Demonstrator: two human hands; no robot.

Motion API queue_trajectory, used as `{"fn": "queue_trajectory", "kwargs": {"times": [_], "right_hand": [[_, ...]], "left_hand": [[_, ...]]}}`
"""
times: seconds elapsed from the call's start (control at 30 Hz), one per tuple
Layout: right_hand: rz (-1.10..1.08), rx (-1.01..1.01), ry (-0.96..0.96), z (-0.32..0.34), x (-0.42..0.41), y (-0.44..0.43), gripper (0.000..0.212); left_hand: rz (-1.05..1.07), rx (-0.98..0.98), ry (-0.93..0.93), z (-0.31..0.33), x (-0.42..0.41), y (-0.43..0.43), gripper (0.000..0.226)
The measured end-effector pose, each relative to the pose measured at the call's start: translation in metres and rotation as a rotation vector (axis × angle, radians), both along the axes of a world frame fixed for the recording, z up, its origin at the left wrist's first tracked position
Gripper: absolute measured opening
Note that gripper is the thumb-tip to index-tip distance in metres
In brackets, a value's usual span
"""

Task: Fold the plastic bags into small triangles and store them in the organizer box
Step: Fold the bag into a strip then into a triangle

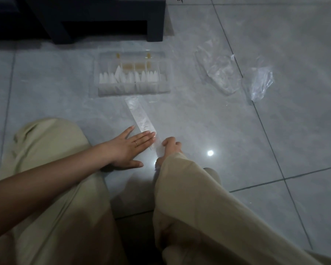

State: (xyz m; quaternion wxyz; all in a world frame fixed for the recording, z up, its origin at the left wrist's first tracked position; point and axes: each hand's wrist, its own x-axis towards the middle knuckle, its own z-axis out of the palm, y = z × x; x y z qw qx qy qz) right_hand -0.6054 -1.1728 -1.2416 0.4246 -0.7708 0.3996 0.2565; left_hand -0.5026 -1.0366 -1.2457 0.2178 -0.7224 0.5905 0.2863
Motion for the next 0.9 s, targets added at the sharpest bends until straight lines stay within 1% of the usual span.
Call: {"fn": "queue_trajectory", "kwargs": {"times": [0.1,0.13,0.2,0.27,0.3,0.37,0.43,0.53,0.6,0.77,0.9], "right_hand": [[-0.053,0.164,-0.129,0.001,0.000,-0.018,0.067],[-0.013,0.237,-0.171,0.006,0.000,-0.027,0.072],[0.173,0.338,-0.203,0.012,0.000,-0.045,0.077],[0.311,0.406,-0.219,0.017,0.002,-0.057,0.069],[0.331,0.421,-0.225,0.017,0.003,-0.059,0.062],[0.339,0.425,-0.241,0.016,0.008,-0.061,0.049],[0.368,0.442,-0.239,0.013,0.011,-0.062,0.042],[0.426,0.409,-0.270,0.006,0.011,-0.066,0.043],[0.440,0.386,-0.299,0.002,0.010,-0.067,0.040],[0.410,0.292,-0.362,-0.006,0.010,-0.063,0.033],[0.351,0.251,-0.392,-0.013,0.011,-0.059,0.020]], "left_hand": [[-0.016,0.051,-0.029,-0.002,0.000,-0.002,0.082],[-0.020,0.069,-0.035,-0.003,0.000,-0.003,0.082],[-0.020,0.086,-0.041,-0.005,0.000,-0.004,0.083],[-0.023,0.089,-0.050,-0.005,0.000,-0.005,0.084],[-0.025,0.089,-0.051,-0.005,0.000,-0.004,0.084],[-0.018,0.091,-0.040,-0.004,0.000,-0.005,0.084],[-0.007,0.090,-0.025,-0.002,0.000,-0.004,0.081],[0.000,0.060,0.003,-0.002,0.002,-0.002,0.081],[0.001,0.033,0.018,-0.002,0.003,0.000,0.082],[0.005,0.024,0.037,-0.001,0.003,0.001,0.082],[0.027,0.009,0.081,-0.002,0.005,0.001,0.082]]}}
